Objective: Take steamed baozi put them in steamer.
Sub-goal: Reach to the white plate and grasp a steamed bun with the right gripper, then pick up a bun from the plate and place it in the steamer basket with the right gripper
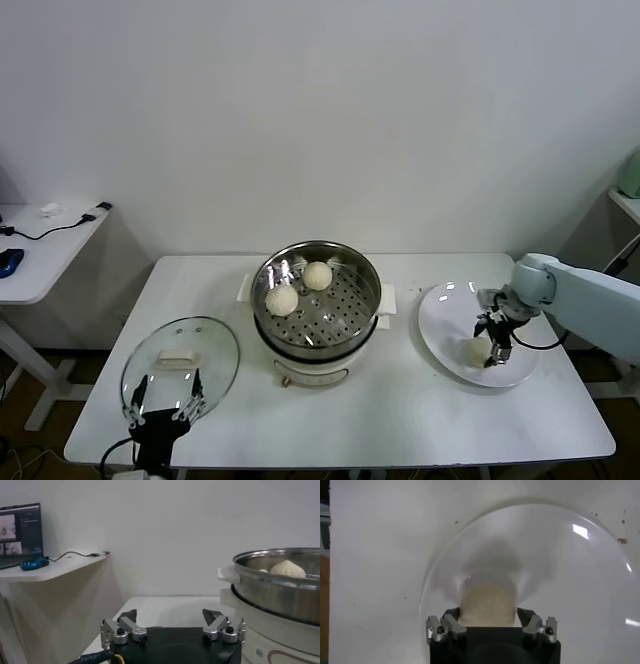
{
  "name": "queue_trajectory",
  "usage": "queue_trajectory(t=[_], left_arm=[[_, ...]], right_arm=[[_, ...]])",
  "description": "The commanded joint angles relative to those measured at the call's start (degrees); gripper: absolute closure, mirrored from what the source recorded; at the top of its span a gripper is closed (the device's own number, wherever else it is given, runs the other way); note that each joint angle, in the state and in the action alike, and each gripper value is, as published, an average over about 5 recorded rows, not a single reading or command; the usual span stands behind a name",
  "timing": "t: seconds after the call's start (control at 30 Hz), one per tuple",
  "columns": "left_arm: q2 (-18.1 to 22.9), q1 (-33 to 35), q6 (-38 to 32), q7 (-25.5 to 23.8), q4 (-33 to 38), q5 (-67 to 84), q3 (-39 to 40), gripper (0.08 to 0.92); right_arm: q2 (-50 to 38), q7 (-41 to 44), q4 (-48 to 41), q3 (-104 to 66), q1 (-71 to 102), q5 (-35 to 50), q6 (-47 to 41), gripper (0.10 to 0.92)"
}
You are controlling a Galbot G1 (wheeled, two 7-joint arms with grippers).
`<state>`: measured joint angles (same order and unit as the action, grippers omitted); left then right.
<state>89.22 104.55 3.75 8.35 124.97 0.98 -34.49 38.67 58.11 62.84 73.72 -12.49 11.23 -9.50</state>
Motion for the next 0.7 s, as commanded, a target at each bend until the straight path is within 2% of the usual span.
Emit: queue_trajectory(t=[0.03,0.23,0.37,0.5,0.7], left_arm=[[0.1,0.0,0.0,0.0,0.1,0.0,0.1,0.177],[0.0,-0.1,0.1,0.0,0.2,0.0,0.3,0.177],[-0.1,-0.2,0.1,0.0,0.4,0.0,0.4,0.177],[-0.1,-0.3,0.2,-0.1,0.5,0.0,0.6,0.177],[-0.1,-0.3,0.2,-0.1,0.9,0.0,0.9,0.177]], right_arm=[[-0.1,0.4,0.4,-0.1,-0.7,-0.6,0.0,0.303],[-0.4,2.8,2.4,2.2,-7.4,-0.5,1.8,0.336],[0.7,6.5,4.9,4.4,-17.1,-2.0,6.9,0.346],[3.5,10.4,9.9,6.5,-28.3,-3.7,12.8,0.347],[10.3,11.7,18.9,6.8,-37.6,-0.9,16.4,0.347]])
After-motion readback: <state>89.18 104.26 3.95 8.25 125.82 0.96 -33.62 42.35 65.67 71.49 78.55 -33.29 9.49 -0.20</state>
